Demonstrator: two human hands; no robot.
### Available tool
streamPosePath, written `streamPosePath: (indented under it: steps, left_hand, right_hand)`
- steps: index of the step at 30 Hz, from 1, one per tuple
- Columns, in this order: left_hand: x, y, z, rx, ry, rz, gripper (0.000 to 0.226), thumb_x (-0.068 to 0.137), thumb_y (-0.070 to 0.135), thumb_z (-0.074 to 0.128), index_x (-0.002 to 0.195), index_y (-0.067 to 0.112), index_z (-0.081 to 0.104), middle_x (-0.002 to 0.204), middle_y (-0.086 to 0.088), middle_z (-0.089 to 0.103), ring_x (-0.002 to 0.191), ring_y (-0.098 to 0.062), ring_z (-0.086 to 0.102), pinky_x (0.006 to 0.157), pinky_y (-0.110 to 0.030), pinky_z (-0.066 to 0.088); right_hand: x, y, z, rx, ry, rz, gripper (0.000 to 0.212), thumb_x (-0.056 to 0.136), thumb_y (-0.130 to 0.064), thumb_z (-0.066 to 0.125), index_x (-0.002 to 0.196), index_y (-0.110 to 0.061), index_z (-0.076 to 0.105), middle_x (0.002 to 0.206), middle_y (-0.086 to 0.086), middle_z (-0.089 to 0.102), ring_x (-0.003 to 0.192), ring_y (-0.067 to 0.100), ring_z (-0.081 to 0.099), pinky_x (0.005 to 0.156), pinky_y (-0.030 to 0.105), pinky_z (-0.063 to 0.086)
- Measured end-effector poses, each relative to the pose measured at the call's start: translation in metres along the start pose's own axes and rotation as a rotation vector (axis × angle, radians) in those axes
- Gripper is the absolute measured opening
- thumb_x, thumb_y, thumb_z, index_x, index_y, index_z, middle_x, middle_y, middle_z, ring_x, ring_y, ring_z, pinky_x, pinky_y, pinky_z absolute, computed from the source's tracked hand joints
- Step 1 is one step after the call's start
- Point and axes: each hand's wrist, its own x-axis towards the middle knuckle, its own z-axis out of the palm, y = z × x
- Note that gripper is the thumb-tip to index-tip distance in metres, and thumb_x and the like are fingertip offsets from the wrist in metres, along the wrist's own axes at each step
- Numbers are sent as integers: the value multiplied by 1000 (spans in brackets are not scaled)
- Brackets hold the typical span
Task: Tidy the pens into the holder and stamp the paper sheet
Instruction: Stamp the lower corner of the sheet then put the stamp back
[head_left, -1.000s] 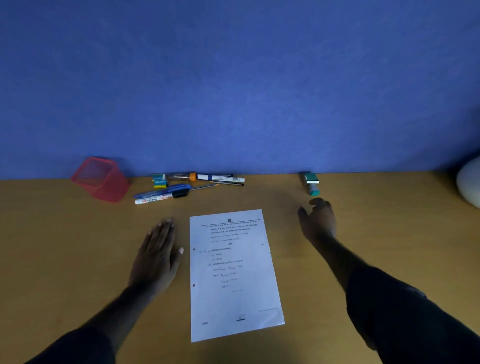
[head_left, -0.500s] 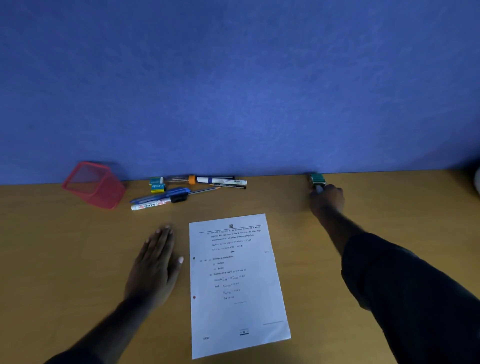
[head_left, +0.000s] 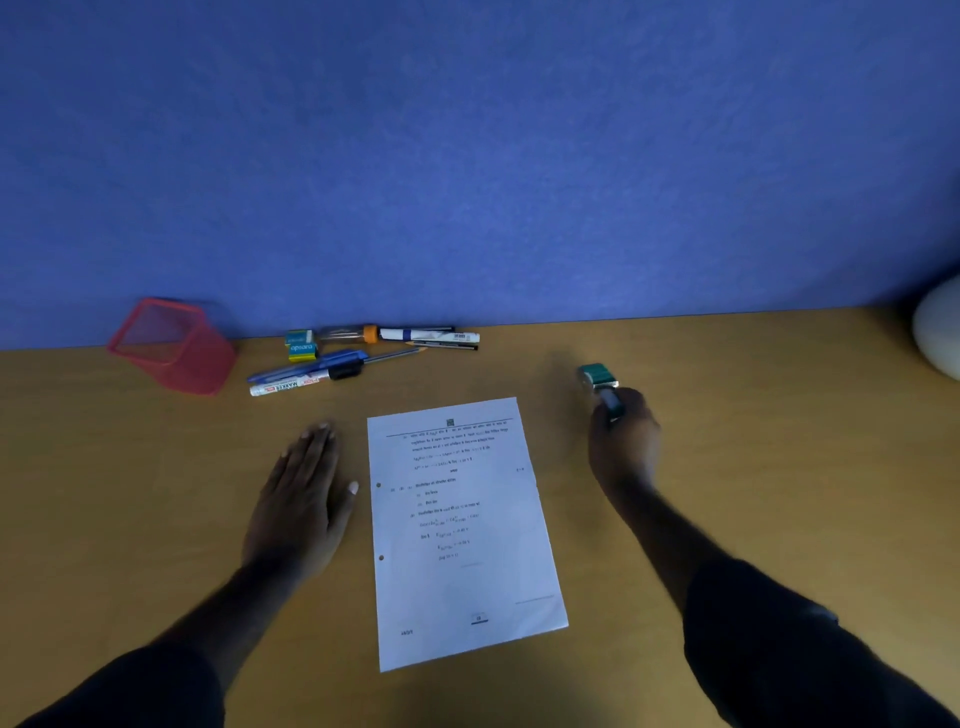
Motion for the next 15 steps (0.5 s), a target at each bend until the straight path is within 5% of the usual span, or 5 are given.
streamPosePath:
  steps: [9, 15]
  left_hand:
    - [2, 1, 7, -7, 12, -9, 74, 97, 53, 20, 158, 12, 18, 168, -4, 12, 155, -23, 13, 126, -39, 13]
    - [0, 4, 3, -13, 10, -15, 72, 97, 48, 24, 158, 9, 20, 168, -6, 14, 155, -24, 13, 126, -39, 12]
  right_hand:
    - [-99, 3, -34, 94, -64, -275, 17, 89, -9, 56, 105, -7, 63, 100, 9, 68, 86, 19, 63, 69, 13, 42]
    - [-154, 10, -50, 73, -158, -288, 13, 91, -9, 56, 104, -8, 58, 99, 5, 63, 87, 20, 61, 68, 31, 52]
